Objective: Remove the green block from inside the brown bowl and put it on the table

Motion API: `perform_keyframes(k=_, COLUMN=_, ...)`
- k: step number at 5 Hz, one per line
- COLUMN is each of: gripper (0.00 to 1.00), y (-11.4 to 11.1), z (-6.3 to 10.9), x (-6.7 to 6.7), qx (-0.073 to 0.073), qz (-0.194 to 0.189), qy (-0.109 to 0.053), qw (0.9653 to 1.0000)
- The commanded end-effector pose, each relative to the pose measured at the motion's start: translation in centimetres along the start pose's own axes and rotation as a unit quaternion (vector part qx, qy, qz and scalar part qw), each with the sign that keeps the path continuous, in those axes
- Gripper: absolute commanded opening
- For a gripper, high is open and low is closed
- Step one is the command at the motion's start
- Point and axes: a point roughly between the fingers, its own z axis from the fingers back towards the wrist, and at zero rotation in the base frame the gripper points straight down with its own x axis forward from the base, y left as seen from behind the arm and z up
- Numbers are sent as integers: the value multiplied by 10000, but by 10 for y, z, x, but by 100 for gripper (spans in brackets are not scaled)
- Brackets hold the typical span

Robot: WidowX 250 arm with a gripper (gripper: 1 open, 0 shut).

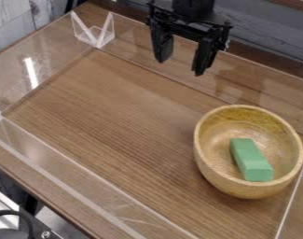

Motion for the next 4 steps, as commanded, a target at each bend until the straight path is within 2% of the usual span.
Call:
perform_keyframes(k=1, gripper=100, y=-26, z=-8, x=-4, qx=-116, qz=254, qy=20, qw=9996)
perform_keyframes(k=2, gripper=100, y=-61, z=-22, x=-12, qx=-268, qz=493, qy=56, qw=9984)
perform_keyframes(k=3, gripper=100, y=-90, z=-27, x=-12, qx=-334, qz=558, qy=-85, qw=9978)
perform_keyframes(k=4, gripper=100, y=-108, z=-33, x=-14, qx=-380, qz=660, qy=-206, qw=9969)
